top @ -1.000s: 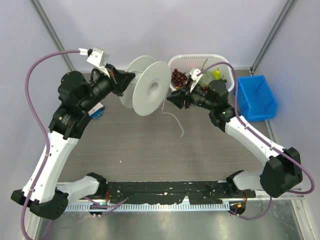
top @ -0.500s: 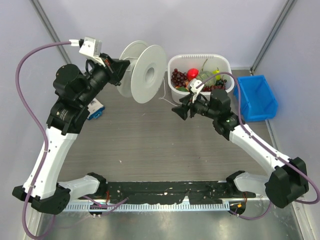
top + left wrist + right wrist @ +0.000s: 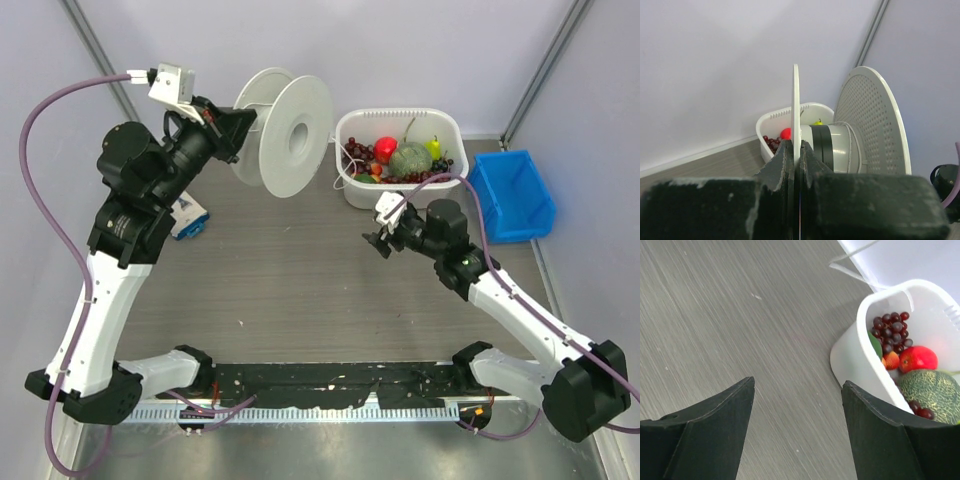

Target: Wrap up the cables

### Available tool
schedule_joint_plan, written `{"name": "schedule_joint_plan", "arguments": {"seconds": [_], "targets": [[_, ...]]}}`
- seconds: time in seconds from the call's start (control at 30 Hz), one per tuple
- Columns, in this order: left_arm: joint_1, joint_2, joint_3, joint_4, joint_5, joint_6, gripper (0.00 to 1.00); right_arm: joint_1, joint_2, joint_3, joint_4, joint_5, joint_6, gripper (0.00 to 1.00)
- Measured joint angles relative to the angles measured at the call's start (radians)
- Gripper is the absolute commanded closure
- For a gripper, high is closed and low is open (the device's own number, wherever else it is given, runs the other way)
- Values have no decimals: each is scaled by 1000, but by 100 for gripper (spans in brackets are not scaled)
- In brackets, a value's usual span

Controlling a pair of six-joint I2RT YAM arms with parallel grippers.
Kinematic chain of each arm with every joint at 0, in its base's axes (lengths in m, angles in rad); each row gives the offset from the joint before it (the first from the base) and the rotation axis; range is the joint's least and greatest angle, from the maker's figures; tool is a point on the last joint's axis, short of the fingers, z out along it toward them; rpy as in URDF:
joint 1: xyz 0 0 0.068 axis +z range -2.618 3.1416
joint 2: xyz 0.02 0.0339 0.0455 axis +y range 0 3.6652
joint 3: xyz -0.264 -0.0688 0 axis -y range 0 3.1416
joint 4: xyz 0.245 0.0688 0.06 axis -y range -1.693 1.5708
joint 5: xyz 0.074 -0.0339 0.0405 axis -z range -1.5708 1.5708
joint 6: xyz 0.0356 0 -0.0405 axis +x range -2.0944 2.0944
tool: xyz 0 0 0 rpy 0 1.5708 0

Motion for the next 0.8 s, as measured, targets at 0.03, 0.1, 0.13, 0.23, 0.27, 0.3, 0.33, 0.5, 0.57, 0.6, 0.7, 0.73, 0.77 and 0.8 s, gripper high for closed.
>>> {"name": "schedule_joint_plan", "arguments": {"seconds": [0.03, 0.1, 0.13, 0.23, 0.27, 0.3, 0.33, 0.5, 0.57, 0.6, 0.7, 0.73, 0.77, 0.8], "targets": [[0, 2, 6, -2, 0, -4, 100, 0, -9, -21, 10, 16, -26, 25], [0, 6, 17, -2, 0, -21, 100, 0, -34, -76, 41, 47, -74, 25], [0, 8, 22, -3, 0, -28, 100, 0, -48, -109, 71, 61, -92, 25], [0, 14, 34, -6, 2, -51, 100, 0, -82, -203, 172, 87, -141, 27], [0, 16, 37, -5, 3, -57, 100, 0, -90, -233, 211, 89, -155, 27], [0, 17, 39, -5, 5, -62, 100, 0, -94, -255, 241, 85, -167, 28], [0, 17, 39, -5, 6, -71, 100, -2, -97, -270, 264, 76, -180, 28], [0, 17, 39, -6, 16, -94, 100, 16, -98, -277, 346, 42, -222, 28], [0, 17, 39, -5, 27, -104, 100, 22, -93, -277, 374, 37, -246, 28], [0, 17, 39, -5, 32, -107, 100, 24, -87, -277, 391, 37, -259, 28], [0, 17, 39, -5, 66, -125, 100, 25, -55, -276, 443, 38, -290, 27], [0, 17, 39, -5, 80, -131, 100, 25, -37, -275, 460, 38, -300, 27], [0, 17, 39, -5, 90, -137, 100, 25, -19, -272, 479, 37, -309, 27], [0, 17, 39, -5, 101, -145, 100, 25, 0, -269, 494, 35, -317, 29]]}}
